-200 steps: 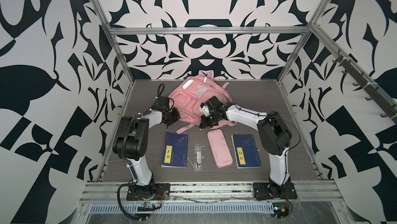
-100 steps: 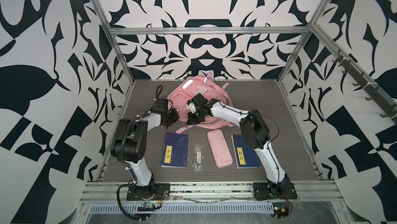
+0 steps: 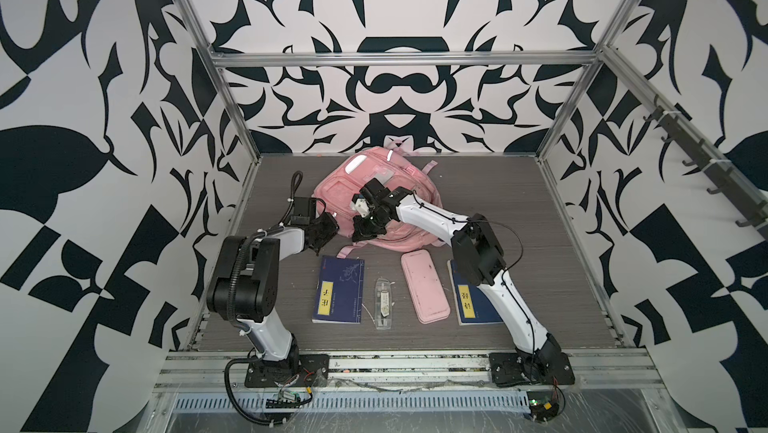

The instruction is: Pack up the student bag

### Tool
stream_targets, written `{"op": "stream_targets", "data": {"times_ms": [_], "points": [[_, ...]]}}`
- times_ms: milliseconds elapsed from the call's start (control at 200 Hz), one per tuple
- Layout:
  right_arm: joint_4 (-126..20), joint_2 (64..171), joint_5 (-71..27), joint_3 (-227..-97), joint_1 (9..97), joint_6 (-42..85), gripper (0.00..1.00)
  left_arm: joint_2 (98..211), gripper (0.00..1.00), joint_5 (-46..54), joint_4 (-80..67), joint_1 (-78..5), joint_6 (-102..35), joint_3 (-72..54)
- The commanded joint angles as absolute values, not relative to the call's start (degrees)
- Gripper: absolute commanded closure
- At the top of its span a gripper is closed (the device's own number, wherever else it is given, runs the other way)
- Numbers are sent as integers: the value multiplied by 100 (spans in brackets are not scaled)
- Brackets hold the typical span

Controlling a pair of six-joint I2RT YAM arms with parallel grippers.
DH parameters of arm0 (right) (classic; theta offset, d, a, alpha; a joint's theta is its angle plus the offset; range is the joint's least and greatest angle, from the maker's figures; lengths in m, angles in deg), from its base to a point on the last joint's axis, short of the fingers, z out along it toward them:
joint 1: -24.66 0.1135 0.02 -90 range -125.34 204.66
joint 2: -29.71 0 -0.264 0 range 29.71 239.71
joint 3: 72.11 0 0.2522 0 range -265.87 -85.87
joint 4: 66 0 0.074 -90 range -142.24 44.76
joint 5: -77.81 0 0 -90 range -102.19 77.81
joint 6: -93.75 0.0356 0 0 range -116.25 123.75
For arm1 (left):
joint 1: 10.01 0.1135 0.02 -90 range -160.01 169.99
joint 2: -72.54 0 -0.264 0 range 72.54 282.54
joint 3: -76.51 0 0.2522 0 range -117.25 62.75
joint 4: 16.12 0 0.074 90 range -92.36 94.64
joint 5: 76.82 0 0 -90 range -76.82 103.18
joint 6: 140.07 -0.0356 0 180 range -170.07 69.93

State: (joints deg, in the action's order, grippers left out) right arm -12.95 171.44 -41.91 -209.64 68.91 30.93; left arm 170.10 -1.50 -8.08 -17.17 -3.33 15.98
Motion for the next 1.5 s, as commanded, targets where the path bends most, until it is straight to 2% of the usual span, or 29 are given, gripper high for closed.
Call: {"op": "stream_targets", "data": {"times_ms": [0,460,640,780,845,955,1130,1180,1345,1495], "points": [[-1877,17042,-4443,-21369,6920,3135,100,17122,100,-635,-1009,-1825,78,1718],[-2001,17099,-4638,-20740,6992,2847,100,17075,99,-954,-1457,-1873,308,1739],[-2101,16497,-4269,-20274,6847,2768,100,17053,96,-924,-1421,-1856,354,1757],[-2226,15789,-4012,-19707,6644,2682,73,17123,88,-923,-1357,-1852,342,1687],[-2212,15438,-3917,-19421,6573,2588,64,17160,84,-922,-1348,-1846,339,1666],[-2235,14896,-3742,-18891,6503,2529,59,17192,79,-927,-1312,-1828,303,1643],[-2278,14217,-3178,-18017,6465,2529,58,17199,73,-948,-1212,-1835,223,1568],[-2327,14012,-3018,-17738,6465,2543,58,17190,67,-972,-1096,-1829,155,1526],[-2520,13266,-2700,-16787,6439,2565,54,16801,34,-536,-192,-1824,-471,1402],[-2602,12651,-2555,-16021,6403,2551,50,16223,20,-16,572,-1814,-1006,1361]]}}
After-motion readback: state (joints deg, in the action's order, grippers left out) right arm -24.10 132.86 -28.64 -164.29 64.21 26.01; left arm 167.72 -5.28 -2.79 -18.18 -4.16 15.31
